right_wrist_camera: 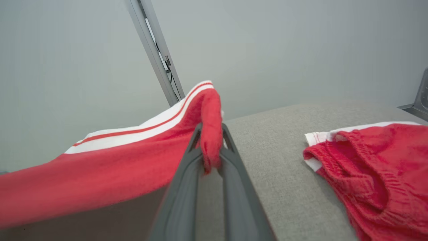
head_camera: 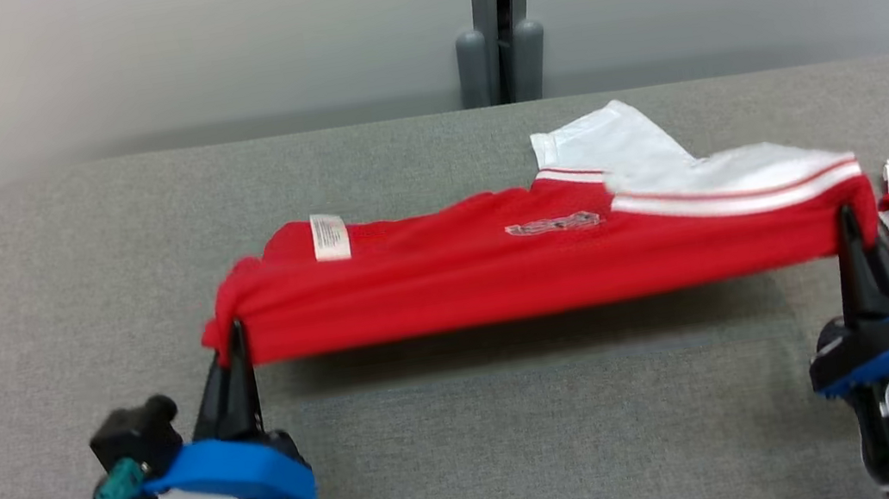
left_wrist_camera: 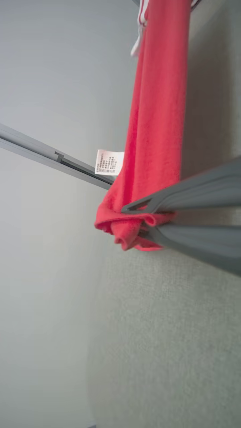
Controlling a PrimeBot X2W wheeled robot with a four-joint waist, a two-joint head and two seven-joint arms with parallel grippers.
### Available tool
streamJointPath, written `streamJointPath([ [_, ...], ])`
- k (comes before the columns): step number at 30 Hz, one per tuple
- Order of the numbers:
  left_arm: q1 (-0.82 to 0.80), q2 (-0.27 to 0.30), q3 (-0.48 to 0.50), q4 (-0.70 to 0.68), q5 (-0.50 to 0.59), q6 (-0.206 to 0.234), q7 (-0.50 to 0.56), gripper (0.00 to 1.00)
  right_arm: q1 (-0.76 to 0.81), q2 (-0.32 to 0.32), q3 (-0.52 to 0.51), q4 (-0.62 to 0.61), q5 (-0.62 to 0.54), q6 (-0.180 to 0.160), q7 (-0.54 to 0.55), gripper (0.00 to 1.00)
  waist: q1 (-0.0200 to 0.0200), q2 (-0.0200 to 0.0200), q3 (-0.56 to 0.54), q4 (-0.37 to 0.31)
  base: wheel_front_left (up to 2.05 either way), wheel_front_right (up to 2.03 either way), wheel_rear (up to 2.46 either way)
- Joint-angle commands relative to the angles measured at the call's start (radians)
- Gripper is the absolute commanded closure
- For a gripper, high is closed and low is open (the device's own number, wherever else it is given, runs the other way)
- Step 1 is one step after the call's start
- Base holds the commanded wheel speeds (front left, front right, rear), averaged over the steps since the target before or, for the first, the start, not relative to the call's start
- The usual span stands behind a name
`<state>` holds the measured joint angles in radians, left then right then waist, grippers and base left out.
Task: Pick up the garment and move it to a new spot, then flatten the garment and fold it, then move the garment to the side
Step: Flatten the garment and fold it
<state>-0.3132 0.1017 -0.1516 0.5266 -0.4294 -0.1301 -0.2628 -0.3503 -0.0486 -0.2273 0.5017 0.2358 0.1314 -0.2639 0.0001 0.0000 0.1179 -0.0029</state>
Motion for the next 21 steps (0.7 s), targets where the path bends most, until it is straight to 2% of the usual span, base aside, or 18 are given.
streamJointPath([
  [1,0.042,0.001,0.003,0.018,0.005,-0.001,-0.003,1.00,0.051,-0.004,-0.001,0.008,0.010,-0.001,0.000,1.00,-0.0001,0.0000,-0.022,-0.009,0.00,0.00,0.00],
  [10,0.311,-0.040,0.016,0.138,-0.004,0.001,-0.003,1.00,0.330,-0.006,0.043,0.078,0.031,-0.001,0.000,1.00,-0.0001,0.0000,-0.074,0.001,0.00,0.00,0.00],
  [11,0.327,-0.042,0.019,0.138,-0.010,0.001,-0.003,0.97,0.345,-0.006,0.046,0.080,0.030,-0.001,0.000,1.00,-0.0001,0.0000,-0.072,0.002,0.00,0.00,0.00],
  [12,0.340,-0.043,0.022,0.127,-0.022,0.001,-0.002,0.28,0.353,-0.006,0.048,0.082,0.027,-0.001,0.000,0.70,-0.0001,0.0000,-0.067,0.002,0.00,0.00,0.00],
  [13,0.353,-0.045,0.023,0.120,-0.026,0.001,-0.003,0.00,0.353,-0.006,0.050,0.078,0.025,-0.001,0.000,0.17,-0.0001,0.0000,-0.061,0.002,0.00,0.00,0.00],
  [14,0.359,-0.046,0.022,0.108,-0.027,0.001,-0.002,0.00,0.348,-0.006,0.051,0.072,0.019,-0.001,0.000,0.00,-0.0001,0.0000,-0.055,0.003,0.00,0.00,0.00],
  [21,0.264,-0.038,0.077,-0.013,0.031,0.001,-0.003,0.00,0.258,-0.004,0.027,0.011,-0.028,-0.001,0.000,0.00,-0.0001,0.0000,0.003,0.015,0.00,0.00,0.00],
])
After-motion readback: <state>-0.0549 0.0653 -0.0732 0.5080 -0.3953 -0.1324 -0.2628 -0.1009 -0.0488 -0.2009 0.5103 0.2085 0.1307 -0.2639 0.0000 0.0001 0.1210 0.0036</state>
